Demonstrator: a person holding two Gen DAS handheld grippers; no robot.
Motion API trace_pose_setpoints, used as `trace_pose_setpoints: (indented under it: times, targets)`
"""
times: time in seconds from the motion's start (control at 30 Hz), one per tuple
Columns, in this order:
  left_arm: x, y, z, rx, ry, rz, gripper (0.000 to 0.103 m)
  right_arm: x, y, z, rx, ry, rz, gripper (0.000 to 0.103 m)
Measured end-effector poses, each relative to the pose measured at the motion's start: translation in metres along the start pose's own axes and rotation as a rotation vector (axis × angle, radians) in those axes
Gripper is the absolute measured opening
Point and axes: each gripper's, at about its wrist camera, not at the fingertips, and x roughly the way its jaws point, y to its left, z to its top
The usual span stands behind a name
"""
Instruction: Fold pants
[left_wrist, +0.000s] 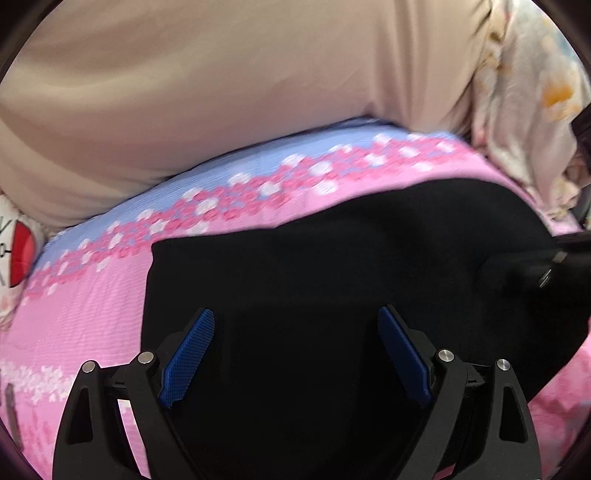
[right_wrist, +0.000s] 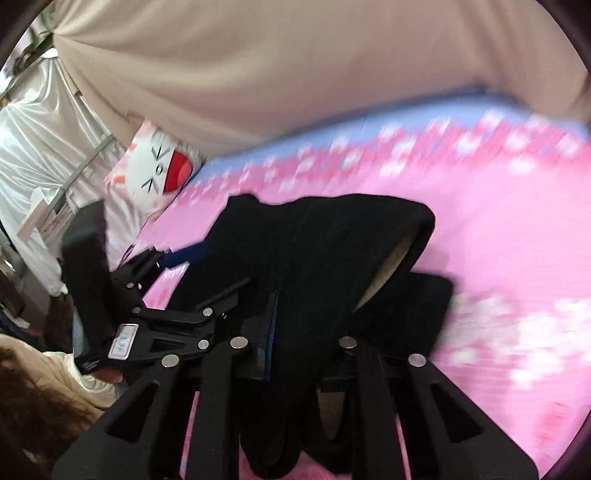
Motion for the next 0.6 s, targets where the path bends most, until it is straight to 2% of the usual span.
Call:
trace_pose_setpoints:
  times: [0.03,0.1,0.13,0.2,0.23,0.33,0.4,0.47,0.53,0.6]
  targets:
    - [0.003,-0.005,-0.001,0.008,0.002,-0.004,0.093,-0.006,-0.007,-0.003,0.014,-0.004,-0.019,0.014]
    - [0.019,-0.016,-0.007,0.042,0.037,-0.005,0.093,0.013,-0.039,-0.022,0.097,0.064,-0.081,0.016]
    - [0.031,-0.023,-0.012,0.066,0.07,0.013,0.093,0.029,-0.058,-0.037,0.154,0.082,-0.055,0.016]
    - [0.032,-0.028,-0.018,0.076,0.02,0.052,0.093,0.019,-0.07,-0.04,0.239,0.024,0.027,0.018]
    - [0.027,-0.029,-0.017,0.093,0.022,0.058,0.093,0.01,-0.069,-0.039,0.245,0.006,0.015,0.021]
    - [0.01,-0.017,-0.011,0.074,-0.011,0.059,0.093,-0.037,-0.057,-0.037,0.191,-0.1,-0.101,0.021]
    - [0.002,0.002,-0.007,0.039,-0.03,0.105,0.093,-0.063,-0.055,-0.036,0.203,-0.173,-0.134,0.021]
    - [0.006,0.023,-0.008,0.014,-0.01,0.16,0.093,-0.069,-0.04,-0.028,0.16,-0.189,-0.118,0.021]
    - [0.02,0.044,-0.016,-0.009,0.03,0.224,0.093,-0.055,-0.02,-0.016,0.112,-0.174,-0.071,0.021]
    - [0.033,0.065,-0.027,-0.047,0.067,0.213,0.095,-0.031,-0.013,-0.01,0.069,-0.141,-0.022,0.021]
